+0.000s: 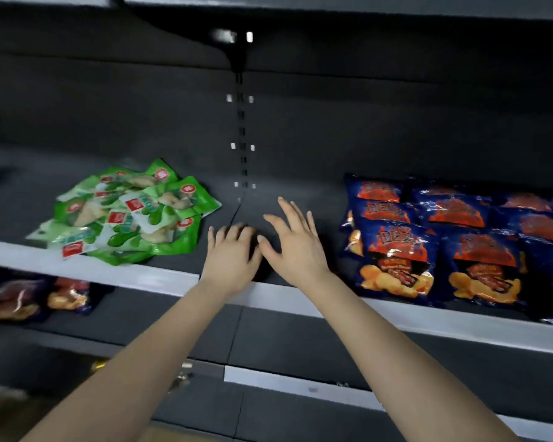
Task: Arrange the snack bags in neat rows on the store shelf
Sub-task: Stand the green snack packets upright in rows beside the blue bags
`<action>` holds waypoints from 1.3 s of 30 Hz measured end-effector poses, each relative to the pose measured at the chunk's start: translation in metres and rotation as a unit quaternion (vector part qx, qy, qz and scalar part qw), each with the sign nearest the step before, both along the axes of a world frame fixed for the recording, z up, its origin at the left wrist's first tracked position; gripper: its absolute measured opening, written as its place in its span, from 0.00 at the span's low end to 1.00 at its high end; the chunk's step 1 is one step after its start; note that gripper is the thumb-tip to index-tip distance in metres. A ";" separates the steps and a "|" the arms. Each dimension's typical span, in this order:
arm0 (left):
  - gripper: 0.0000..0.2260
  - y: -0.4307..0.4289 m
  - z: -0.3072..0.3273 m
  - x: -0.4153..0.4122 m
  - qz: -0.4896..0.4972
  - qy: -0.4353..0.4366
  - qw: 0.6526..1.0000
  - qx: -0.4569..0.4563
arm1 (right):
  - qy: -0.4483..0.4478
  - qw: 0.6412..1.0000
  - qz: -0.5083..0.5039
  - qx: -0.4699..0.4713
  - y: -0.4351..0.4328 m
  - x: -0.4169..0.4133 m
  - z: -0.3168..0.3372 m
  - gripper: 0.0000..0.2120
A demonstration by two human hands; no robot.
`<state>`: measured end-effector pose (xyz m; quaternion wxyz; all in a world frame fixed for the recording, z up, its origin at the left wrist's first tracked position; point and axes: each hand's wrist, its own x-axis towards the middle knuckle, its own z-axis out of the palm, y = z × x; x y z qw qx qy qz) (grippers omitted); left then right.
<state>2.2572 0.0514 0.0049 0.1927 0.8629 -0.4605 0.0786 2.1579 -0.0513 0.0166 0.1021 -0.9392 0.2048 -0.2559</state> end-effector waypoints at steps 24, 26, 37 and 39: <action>0.18 0.168 -0.010 0.126 0.233 -0.007 0.972 -0.008 | 0.061 0.980 0.185 -0.036 0.114 0.186 -0.004 0.25; 0.18 0.167 -0.009 0.133 0.226 -0.006 0.974 -0.012 | 0.080 0.981 0.170 -0.049 0.108 0.193 -0.003 0.27; 0.21 0.135 -0.007 0.171 0.169 0.014 0.985 -0.002 | 0.184 0.981 0.056 0.012 0.081 0.232 -0.008 0.39; 0.24 0.131 -0.014 0.174 0.170 0.013 0.985 0.018 | 0.182 0.982 0.054 -0.007 0.081 0.234 -0.014 0.38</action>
